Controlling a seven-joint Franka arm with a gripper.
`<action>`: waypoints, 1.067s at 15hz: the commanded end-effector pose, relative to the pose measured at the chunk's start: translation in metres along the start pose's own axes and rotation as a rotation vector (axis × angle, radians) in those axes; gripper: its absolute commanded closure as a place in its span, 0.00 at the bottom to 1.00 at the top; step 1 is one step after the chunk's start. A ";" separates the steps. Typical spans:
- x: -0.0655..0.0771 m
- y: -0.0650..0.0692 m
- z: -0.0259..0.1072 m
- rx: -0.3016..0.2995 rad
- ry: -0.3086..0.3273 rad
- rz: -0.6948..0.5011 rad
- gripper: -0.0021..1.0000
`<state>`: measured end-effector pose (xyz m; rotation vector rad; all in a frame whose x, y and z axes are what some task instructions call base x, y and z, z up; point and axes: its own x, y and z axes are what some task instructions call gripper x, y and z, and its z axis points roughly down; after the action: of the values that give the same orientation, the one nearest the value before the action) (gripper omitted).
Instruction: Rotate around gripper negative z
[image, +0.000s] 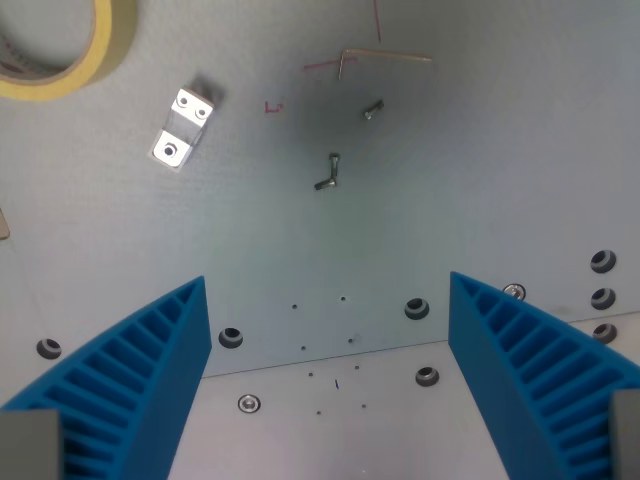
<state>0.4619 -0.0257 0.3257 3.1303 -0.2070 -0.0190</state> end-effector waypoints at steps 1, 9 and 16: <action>0.000 0.000 -0.003 0.001 0.006 -0.013 0.00; 0.000 0.000 -0.003 0.000 0.006 -0.120 0.00; 0.000 0.000 -0.003 0.000 0.006 -0.213 0.00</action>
<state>0.4619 -0.0254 0.3257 3.1371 -0.0514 -0.0194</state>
